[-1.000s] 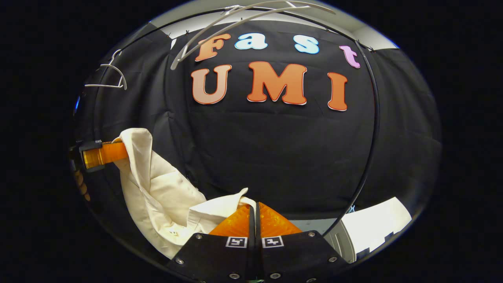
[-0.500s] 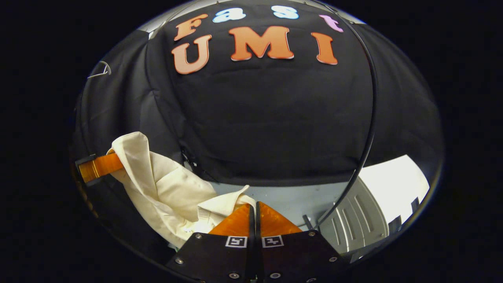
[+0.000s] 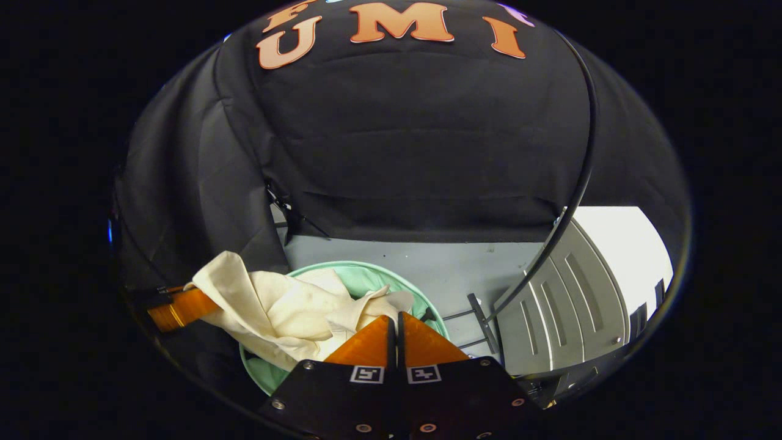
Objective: Grasp the clothes on the hanger with both hands and then place them into the laundry hamper below.
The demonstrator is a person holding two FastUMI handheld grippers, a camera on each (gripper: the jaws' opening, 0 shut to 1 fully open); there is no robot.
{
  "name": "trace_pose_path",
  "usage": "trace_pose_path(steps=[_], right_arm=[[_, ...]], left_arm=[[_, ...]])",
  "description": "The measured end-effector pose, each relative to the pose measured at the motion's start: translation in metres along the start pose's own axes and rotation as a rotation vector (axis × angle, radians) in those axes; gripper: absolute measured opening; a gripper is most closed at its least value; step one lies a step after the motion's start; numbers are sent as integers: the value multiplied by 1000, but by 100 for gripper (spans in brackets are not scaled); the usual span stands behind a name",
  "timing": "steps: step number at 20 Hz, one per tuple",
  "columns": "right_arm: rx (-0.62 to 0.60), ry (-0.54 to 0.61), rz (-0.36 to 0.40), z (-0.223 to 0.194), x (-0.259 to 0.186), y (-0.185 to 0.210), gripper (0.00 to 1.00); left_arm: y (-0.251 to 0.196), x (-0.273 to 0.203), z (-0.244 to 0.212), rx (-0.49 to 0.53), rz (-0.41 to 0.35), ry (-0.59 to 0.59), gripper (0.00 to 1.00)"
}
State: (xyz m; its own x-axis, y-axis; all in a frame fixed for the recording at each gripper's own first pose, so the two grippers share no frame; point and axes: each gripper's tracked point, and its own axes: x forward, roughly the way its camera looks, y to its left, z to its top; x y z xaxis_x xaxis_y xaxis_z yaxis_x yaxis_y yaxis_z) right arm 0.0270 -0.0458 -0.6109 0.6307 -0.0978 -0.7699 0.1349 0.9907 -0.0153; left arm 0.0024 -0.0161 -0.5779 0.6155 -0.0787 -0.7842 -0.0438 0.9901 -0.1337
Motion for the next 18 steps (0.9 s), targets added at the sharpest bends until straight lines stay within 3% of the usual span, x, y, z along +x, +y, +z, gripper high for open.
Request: trace_pose_path(steps=[6, 10, 14, 15, 18], right_arm=[[48, 94, 0, -37, 10, 3, 0], [19, 155, -57, -64, 16, -6, 0], [-16, 239, -18, -93, 25, 10, 2], [-23, 248, -10, -94, 24, 14, 7], [-16, 256, 27, -95, 28, 24, 8]], left_arm=[[17, 25, -71, -56, 55, 154, 7], [23, 28, -124, -88, 56, 274, 7], [23, 30, -142, -119, 51, 333, 8], [22, 28, -140, -117, 54, 336, 7], [18, 25, -142, -140, 43, 362, 7]])
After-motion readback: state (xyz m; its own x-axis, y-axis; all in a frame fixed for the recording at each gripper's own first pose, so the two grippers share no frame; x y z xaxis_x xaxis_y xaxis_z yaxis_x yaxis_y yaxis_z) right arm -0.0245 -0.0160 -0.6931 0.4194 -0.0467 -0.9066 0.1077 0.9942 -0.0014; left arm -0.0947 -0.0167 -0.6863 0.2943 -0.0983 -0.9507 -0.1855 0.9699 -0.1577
